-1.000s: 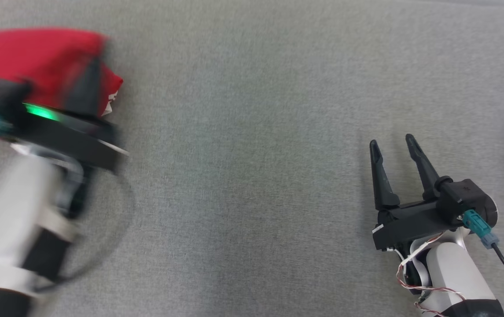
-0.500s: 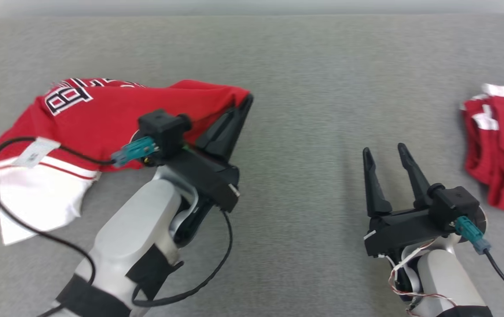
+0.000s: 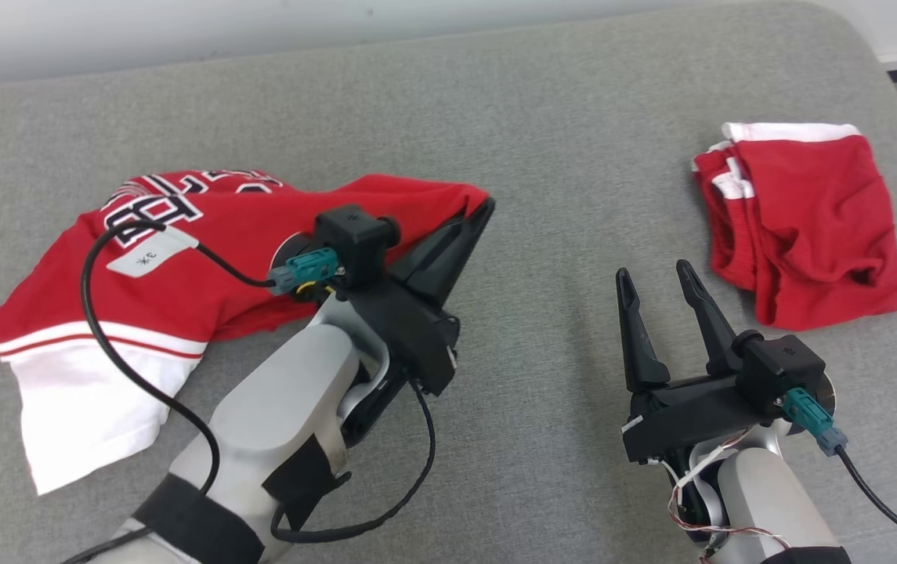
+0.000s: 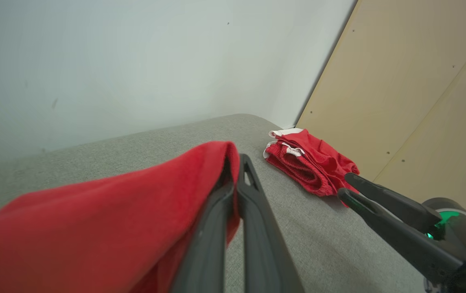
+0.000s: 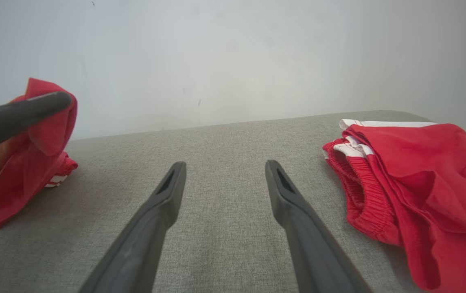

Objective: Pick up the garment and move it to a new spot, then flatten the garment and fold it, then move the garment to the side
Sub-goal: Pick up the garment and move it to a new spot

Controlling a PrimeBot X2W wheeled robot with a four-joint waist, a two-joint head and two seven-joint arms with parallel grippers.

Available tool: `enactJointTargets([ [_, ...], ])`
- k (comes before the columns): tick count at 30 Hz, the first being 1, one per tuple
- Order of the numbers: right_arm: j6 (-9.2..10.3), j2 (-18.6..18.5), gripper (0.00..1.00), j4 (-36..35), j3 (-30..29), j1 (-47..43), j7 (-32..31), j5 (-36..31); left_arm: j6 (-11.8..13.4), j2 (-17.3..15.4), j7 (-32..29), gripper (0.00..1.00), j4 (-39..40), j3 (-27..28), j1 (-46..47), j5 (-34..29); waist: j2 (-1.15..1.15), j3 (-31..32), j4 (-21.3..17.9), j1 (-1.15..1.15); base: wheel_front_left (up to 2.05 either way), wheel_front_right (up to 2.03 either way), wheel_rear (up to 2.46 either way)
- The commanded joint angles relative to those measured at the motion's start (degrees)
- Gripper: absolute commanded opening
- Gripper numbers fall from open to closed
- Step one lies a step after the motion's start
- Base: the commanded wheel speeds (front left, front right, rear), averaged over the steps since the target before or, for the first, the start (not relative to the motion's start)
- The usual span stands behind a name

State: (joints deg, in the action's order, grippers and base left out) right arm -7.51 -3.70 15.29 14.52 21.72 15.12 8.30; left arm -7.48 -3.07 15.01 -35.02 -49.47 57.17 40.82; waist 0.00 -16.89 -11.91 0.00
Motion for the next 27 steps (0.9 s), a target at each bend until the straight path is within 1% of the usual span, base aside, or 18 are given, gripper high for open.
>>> enactJointTargets([
  [1,0.04,0.3,1.0,0.0,0.1,-0.3,0.0,0.2,0.0,-0.3,0.2,0.38,-1.5,0.4,-1.3,-0.4,0.0,0.9,-1.0,0.0,0.0,0.0,0.0],
  [2,0.04,0.4,1.0,0.1,-0.2,-0.5,0.0,0.1,0.0,-0.3,0.2,1.0,-3.8,0.7,-2.3,-0.9,0.0,1.5,-0.9,0.0,0.0,0.0,0.0],
  [4,0.04,0.5,1.0,0.2,-0.3,-0.8,0.0,0.0,0.0,-0.3,0.2,1.0,-5.6,1.4,-3.2,-2.5,0.0,2.5,-0.2,0.0,0.0,0.0,0.0],
  [6,0.04,0.5,1.0,0.4,-0.6,-1.2,0.0,-0.1,0.0,-1.1,0.2,1.0,-6.6,2.5,-6.0,-4.0,0.0,3.9,0.8,0.0,0.0,0.0,0.0],
  [10,0.04,0.5,1.0,0.5,-0.2,-1.9,0.0,-0.2,0.4,-2.5,0.2,1.0,-5.3,7.5,-9.7,-7.1,0.0,6.1,2.4,0.0,0.0,0.0,0.0],
  [12,0.04,0.6,1.0,0.6,0.3,-2.2,0.0,-0.1,1.5,-3.2,0.2,1.0,-3.6,10.8,-12.5,-9.1,0.0,7.2,3.2,0.0,0.0,0.0,0.0],
  [13,0.04,0.6,1.0,0.6,0.3,-2.2,0.0,-0.1,1.5,-3.2,0.2,1.0,-3.6,10.8,-12.5,-9.1,0.0,7.2,3.2,0.0,0.0,0.0,0.0],
  [16,0.04,0.6,1.0,1.0,1.0,-2.9,0.0,0.3,2.8,-4.4,0.2,1.0,-0.2,16.5,-17.1,-11.5,0.0,8.8,4.6,0.0,0.0,0.0,0.0],
  [17,0.04,0.4,1.0,1.2,1.2,-3.1,0.0,0.3,3.6,-5.0,0.2,1.0,2.2,19.9,-19.9,-14.0,0.0,9.8,5.8,0.0,0.0,0.0,0.0],
  [23,0.04,0.2,1.0,1.7,2.9,-4.6,0.0,0.6,6.3,-6.2,0.1,1.0,9.8,29.0,-28.8,-21.6,0.0,12.4,9.3,0.0,0.0,0.0,0.0],
  [27,0.04,0.3,1.0,2.1,3.6,-5.3,0.0,0.8,7.0,-6.0,0.1,1.0,13.4,34.4,-34.7,-25.2,0.0,13.7,11.0,0.0,0.0,0.0,0.0],
])
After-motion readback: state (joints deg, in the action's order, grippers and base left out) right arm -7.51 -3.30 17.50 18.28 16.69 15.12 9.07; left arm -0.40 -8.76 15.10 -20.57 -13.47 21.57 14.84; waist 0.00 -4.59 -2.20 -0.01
